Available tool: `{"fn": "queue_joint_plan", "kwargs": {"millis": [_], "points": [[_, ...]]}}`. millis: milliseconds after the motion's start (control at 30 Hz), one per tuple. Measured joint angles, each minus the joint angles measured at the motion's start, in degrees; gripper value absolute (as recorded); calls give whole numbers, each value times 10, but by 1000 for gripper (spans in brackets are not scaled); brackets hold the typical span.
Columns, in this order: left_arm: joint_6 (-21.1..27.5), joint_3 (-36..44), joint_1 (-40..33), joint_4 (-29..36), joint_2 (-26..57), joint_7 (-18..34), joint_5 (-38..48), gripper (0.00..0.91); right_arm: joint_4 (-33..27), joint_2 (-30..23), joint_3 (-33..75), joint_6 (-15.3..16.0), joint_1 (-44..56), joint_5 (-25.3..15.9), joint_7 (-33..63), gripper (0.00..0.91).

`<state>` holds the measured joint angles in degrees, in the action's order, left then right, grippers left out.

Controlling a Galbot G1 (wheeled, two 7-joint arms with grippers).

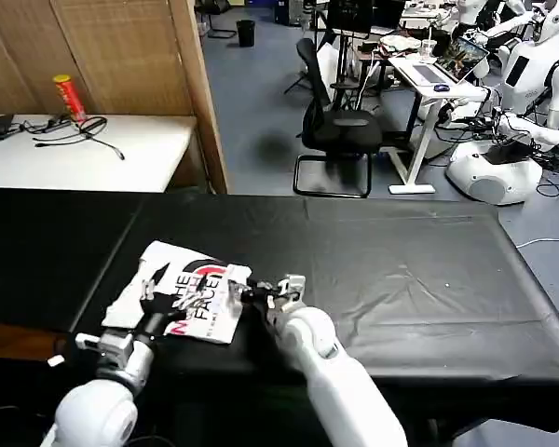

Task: Fold and organize the clothes.

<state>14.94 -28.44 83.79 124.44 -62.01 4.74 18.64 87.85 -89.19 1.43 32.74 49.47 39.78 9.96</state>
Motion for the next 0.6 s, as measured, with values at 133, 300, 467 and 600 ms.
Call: {"fn": "queue_joint_plan", "kwargs": {"millis": [133,300,467,600], "points": [[-3,-6,8,2,-4,0,-1,878,-1,-1,4,-1,2,-15,-4,49],[-5,-13,14,0,-9,0,-1,878,18,12,24,13,6,-56,-18,49],[-9,-18,15,-10,-12,-1,-1,878,41,53,56,61,-4,-94,-48,49],[-10,-19,16,-16,-17,-1,-1,878,51,93,78,91,-11,-95,-73,878]]}}
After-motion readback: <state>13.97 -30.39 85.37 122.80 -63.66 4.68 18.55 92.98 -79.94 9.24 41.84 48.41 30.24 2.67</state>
